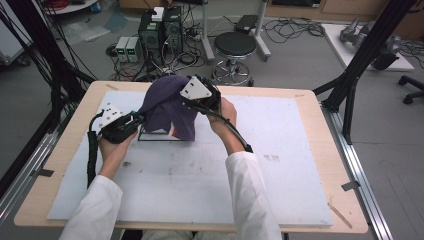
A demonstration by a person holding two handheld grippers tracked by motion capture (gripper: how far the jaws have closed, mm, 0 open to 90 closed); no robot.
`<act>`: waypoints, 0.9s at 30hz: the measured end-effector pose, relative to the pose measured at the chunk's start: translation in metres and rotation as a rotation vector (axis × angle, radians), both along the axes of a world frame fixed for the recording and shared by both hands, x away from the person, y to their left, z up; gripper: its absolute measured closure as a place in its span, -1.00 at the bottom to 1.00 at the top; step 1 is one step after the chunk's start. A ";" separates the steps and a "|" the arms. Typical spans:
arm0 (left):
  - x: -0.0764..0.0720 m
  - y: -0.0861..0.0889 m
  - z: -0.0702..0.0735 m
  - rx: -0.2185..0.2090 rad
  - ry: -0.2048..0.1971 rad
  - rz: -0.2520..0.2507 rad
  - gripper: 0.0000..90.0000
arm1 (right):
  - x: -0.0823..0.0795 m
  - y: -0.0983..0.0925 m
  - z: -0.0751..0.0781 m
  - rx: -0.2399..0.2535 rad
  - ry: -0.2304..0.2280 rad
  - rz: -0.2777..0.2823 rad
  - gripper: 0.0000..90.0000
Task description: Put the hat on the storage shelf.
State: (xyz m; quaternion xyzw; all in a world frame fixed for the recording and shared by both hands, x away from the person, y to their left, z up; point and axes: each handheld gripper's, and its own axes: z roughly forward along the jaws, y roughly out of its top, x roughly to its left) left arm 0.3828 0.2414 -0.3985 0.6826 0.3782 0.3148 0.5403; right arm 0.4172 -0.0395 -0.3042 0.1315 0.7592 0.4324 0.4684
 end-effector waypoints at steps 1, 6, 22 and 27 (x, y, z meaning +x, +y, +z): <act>0.000 0.001 0.000 0.012 0.001 0.012 0.85 | -0.001 0.001 0.000 0.003 0.011 0.006 0.51; 0.000 0.016 -0.009 0.015 0.035 0.046 0.85 | -0.005 0.006 0.000 0.004 0.045 0.060 0.46; -0.001 0.025 -0.022 0.001 0.088 0.057 0.84 | -0.012 0.020 -0.005 -0.015 0.063 0.120 0.44; -0.003 0.023 -0.020 -0.006 0.070 0.048 0.82 | -0.011 0.020 -0.005 -0.006 0.074 0.122 0.41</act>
